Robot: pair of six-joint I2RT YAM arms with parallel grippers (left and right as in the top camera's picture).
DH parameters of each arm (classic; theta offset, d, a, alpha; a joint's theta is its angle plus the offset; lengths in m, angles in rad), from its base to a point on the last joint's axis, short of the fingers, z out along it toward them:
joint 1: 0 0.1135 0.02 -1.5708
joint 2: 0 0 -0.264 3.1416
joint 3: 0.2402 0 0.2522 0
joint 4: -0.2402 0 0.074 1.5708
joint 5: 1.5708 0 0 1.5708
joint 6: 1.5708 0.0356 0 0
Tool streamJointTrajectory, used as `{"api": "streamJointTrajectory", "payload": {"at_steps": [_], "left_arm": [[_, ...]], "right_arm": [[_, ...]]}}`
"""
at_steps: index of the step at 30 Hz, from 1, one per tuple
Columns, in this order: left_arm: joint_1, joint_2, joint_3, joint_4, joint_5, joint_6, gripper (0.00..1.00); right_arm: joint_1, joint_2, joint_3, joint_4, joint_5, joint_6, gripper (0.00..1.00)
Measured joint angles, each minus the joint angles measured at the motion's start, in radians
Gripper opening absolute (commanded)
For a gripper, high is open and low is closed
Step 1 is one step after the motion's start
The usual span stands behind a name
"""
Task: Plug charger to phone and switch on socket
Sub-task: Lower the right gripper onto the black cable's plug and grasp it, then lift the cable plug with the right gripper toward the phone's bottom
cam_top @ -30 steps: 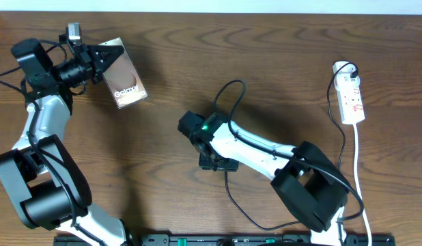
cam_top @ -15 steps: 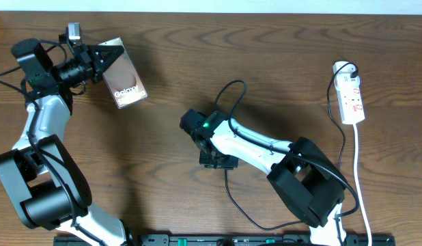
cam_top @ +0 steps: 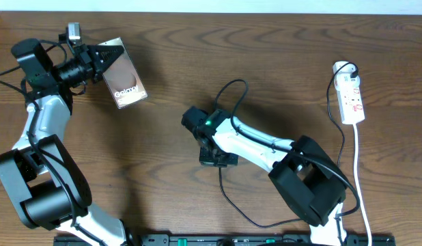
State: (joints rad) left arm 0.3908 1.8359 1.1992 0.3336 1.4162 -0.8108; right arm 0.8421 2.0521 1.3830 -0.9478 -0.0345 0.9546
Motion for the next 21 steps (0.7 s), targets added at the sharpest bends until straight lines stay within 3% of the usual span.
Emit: {"api": "streamJointTrajectory", "payload": {"at_steps": [5,9,15,21], "left_arm": [[0.0,0.0,0.0,0.0,0.0,0.0,0.07],[0.0,0.0,0.0,0.0,0.001,0.0,0.07],[0.0,0.0,0.0,0.0,0.003,0.0,0.07],[0.0,0.0,0.0,0.0,0.003,0.0,0.07]], "right_arm": [[-0.044,-0.001,-0.01,0.228,-0.21,-0.193,0.01],[-0.101,0.006,-0.021,0.467,-0.57,-0.422,0.01],[-0.191,0.008,-0.021,0.623,-1.002,-0.634,0.01],[-0.256,0.009,-0.022,0.745,-1.2,-0.755,0.01]]}}
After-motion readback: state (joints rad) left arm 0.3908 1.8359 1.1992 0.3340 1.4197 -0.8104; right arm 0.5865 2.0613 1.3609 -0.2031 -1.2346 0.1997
